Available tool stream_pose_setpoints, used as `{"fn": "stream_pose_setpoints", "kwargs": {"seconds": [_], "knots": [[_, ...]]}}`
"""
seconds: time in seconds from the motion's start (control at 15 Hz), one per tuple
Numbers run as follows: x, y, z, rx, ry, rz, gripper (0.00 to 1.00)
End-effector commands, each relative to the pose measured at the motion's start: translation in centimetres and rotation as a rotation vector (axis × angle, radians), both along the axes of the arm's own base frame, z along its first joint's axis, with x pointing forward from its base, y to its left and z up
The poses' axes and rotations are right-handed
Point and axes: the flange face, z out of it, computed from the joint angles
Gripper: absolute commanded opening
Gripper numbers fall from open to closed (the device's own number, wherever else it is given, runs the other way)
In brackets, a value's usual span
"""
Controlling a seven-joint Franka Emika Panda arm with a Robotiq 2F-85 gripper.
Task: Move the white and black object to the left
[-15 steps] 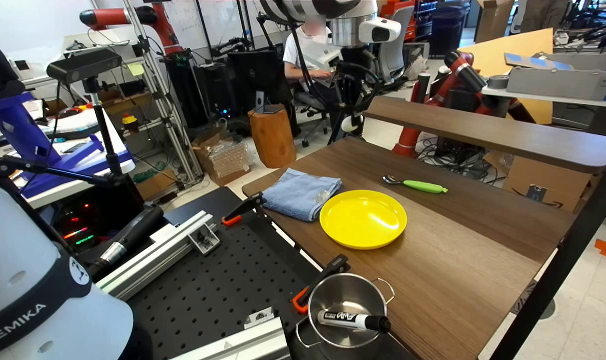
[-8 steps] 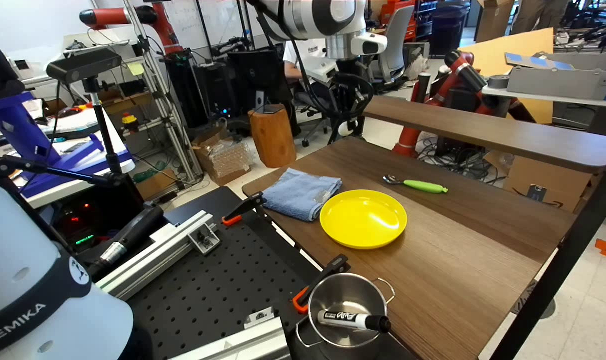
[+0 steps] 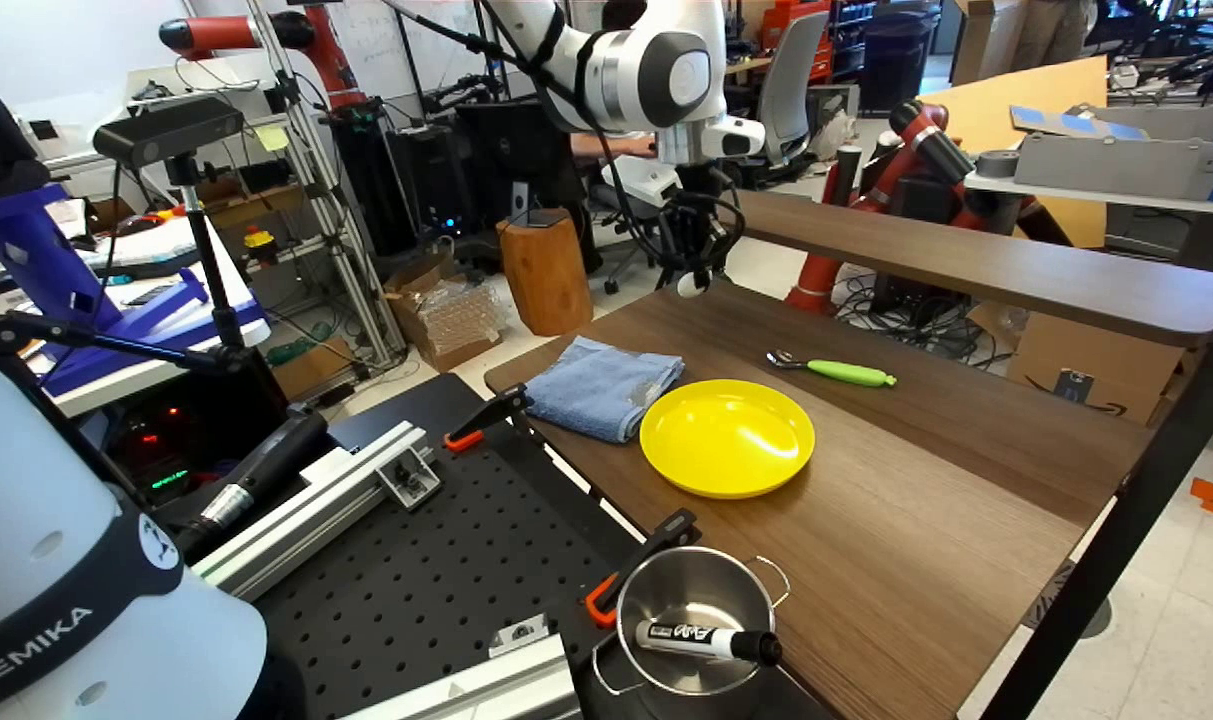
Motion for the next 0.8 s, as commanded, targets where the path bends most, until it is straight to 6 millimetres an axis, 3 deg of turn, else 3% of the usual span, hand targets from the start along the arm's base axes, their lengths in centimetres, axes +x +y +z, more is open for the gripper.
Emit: {"fn": "stream_pose_setpoints", "kwargs": {"seconds": [0.0,0.33,0.4,0.47,0.73], "knots": [[1.7,1.0,-1.9,-0.053,-0.006,0.005,0.05],[2.8,1.5,-3.9,-0.088,-0.005,0.003,0.05],[3.0,1.6,-4.1,-0.094,-0.002,0.003,0.44],[3.0,1.6,-4.2,-0.098,0.005,0.003,0.44],[3.3,1.8,-4.1,-0.102,0.03,0.007,0.72]]}}
